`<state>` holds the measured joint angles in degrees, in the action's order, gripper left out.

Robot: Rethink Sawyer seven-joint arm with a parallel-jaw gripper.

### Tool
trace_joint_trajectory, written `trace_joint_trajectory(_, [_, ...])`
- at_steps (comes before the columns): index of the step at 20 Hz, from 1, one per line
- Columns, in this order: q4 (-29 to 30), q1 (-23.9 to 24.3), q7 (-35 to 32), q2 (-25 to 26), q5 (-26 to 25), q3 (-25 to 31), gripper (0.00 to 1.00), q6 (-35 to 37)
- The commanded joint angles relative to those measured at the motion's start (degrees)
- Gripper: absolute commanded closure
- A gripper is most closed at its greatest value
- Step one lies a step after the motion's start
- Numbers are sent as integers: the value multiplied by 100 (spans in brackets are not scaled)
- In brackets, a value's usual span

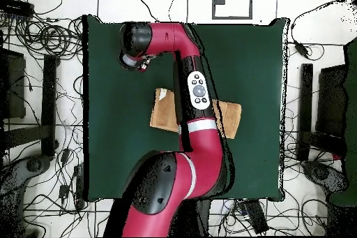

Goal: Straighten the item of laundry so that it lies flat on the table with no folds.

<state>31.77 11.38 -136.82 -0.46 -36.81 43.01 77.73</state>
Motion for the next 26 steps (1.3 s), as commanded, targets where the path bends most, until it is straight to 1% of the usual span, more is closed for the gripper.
trace_joint_trajectory(1, [557,102,1585,136,-271,-522,0,-31])
trace_joint_trajectory(2, [479,155,1733,217,-159,-406,0,63])
trace_joint_trajectory(3, [534,201,1789,226,-73,-353,0,-2])
trace_joint_trajectory(4, [582,325,2061,280,50,-210,0,-196])
trace_joint_trajectory(6, [695,448,2303,241,164,-125,0,-186])
trace_joint_trajectory(10, [1141,692,2530,-190,344,-186,0,183])
trace_joint_trajectory(12, [1454,849,2590,-414,438,-213,0,312])
trace_joint_trajectory(15, [1752,990,2644,-645,482,-240,0,424])
trace_joint_trajectory(19, [1773,1086,2777,-680,492,-206,0,602])
trace_joint_trajectory(23, [1523,1093,2843,-474,600,-107,0,877])
trace_joint_trajectory(26, [1369,1117,2864,-309,798,-24,0,1167])
